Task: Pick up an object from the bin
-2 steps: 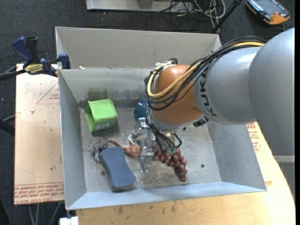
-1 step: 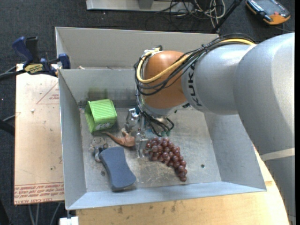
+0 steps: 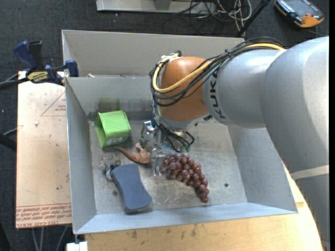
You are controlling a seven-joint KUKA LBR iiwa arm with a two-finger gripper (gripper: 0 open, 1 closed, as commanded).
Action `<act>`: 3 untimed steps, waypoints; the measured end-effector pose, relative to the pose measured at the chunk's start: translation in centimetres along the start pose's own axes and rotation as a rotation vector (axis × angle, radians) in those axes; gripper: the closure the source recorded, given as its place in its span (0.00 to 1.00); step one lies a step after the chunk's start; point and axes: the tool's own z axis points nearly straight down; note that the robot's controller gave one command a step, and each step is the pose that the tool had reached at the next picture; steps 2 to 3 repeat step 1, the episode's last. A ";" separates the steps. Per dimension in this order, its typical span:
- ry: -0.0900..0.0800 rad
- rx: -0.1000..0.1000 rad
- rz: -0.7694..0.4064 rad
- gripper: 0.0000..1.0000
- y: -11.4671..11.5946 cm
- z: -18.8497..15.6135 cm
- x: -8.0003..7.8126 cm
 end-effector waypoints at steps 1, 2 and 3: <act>0.002 -0.002 -0.022 1.00 0.9 -12.0 0.4; 0.002 -0.002 -0.022 1.00 0.9 -12.0 0.4; 0.002 -0.002 -0.022 1.00 0.9 -12.0 0.4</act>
Offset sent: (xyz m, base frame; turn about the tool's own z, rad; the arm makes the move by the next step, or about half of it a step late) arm 0.0000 0.0000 0.0000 0.0000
